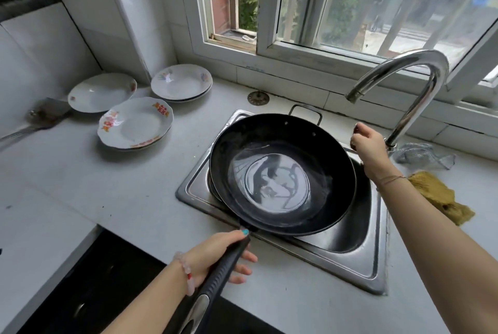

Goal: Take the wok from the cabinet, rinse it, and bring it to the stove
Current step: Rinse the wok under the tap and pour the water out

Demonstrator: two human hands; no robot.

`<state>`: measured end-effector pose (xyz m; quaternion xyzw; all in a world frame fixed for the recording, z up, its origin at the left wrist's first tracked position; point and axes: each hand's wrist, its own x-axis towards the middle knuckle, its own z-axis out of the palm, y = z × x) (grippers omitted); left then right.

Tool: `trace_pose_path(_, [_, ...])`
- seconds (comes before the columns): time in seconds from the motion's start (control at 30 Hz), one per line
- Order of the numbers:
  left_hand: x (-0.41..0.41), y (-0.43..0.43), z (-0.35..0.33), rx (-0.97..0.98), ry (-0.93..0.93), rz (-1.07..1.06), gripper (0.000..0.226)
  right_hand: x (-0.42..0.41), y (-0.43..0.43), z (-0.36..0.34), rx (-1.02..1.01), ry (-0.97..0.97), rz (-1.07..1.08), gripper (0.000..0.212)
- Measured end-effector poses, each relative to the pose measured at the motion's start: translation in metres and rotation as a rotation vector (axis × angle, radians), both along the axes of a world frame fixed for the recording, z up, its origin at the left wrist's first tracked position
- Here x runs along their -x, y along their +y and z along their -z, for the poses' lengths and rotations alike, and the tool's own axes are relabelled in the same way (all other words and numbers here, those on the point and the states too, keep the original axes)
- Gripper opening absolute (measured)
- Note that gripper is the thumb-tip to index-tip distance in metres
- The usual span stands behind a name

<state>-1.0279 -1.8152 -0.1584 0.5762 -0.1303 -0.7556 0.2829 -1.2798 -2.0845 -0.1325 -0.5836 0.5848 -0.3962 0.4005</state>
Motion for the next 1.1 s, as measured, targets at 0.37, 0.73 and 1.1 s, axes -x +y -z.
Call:
trace_pose_path(0.37, [-0.001,-0.012,0.018,-0.026,0.103,-0.016,0.031,-0.010,-0.009,0.006,-0.103,-0.031,-0.022,0.035])
trace_pose_path(0.73, [-0.001,-0.010,0.022,-0.012,0.162,-0.015,0.034,-0.012,-0.020,0.012,-0.242,-0.064,0.044,0.059])
trace_pose_path(1.1, [-0.002,-0.007,0.021,0.042,0.122,-0.015,0.035,-0.027,0.056,0.000,-0.268,-0.304,0.195,0.037])
